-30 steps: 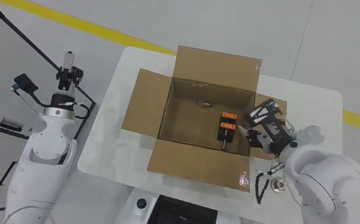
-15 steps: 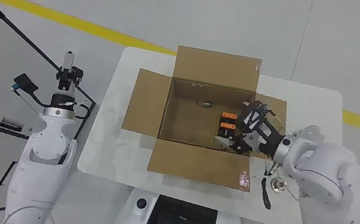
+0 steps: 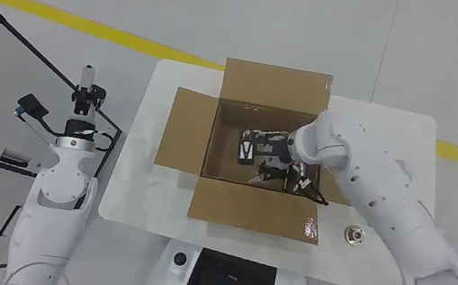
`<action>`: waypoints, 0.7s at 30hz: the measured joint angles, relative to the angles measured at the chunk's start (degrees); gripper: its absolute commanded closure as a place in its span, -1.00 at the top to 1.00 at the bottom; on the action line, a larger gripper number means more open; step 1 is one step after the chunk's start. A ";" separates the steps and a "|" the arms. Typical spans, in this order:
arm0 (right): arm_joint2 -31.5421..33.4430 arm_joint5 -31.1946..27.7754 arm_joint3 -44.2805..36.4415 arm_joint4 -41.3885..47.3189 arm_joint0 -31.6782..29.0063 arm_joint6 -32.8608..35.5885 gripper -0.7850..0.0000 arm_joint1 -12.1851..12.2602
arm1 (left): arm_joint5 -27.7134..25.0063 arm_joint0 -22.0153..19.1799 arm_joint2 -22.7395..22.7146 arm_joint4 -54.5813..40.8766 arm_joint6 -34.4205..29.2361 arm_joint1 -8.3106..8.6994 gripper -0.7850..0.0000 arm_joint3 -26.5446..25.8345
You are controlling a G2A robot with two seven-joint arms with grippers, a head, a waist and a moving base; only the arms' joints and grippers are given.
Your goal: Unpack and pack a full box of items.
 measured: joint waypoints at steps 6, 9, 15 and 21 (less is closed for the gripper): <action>-0.34 0.52 0.49 -0.80 -0.08 0.51 1.00 -0.01 | 0.00 0.00 0.00 0.00 0.00 0.00 1.00 0.00; -1.39 0.70 5.78 -3.86 1.26 0.11 1.00 -0.34 | 0.00 0.00 0.00 0.00 0.00 0.00 1.00 0.00; -5.15 -0.01 16.86 -8.15 5.91 -5.92 0.27 -2.97 | 0.00 0.00 0.00 0.00 0.00 0.00 1.00 0.00; -11.43 1.77 23.38 -15.57 8.87 -13.40 0.52 -7.46 | 0.00 0.00 0.00 0.00 0.00 0.00 1.00 0.00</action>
